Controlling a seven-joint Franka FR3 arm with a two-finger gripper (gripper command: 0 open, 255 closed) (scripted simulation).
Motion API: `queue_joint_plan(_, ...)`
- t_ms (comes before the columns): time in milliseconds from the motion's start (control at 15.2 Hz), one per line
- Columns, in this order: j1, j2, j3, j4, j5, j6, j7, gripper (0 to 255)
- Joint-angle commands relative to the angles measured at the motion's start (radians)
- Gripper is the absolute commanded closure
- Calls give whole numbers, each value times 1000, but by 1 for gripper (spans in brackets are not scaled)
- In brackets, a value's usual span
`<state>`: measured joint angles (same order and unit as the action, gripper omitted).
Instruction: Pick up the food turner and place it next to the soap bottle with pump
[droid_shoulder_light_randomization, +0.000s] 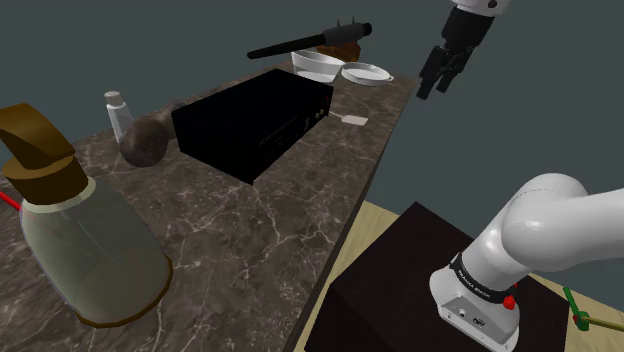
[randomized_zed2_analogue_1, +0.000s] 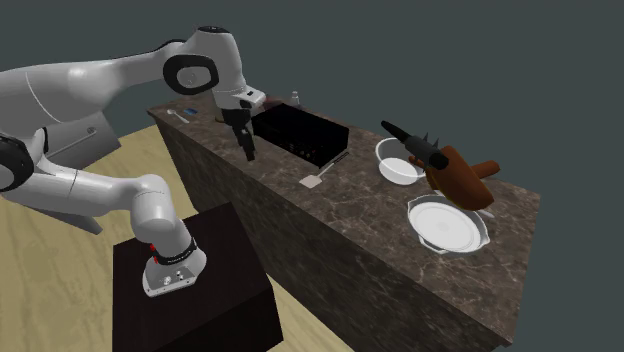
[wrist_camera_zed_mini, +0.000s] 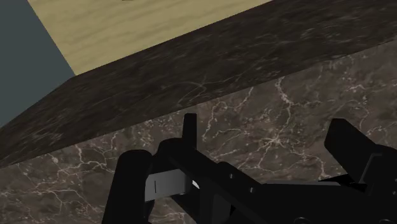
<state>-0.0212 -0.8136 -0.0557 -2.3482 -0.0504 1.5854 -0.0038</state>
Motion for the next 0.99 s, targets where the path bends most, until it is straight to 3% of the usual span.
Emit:
queue_joint_plan(0,0,0,0,0,0,0,0,0)
queue_joint_plan(462,35,230,-69,37,-19,199,-138,0)
queue_joint_plan(924,73,488,-123,143,2,354,-281,0)
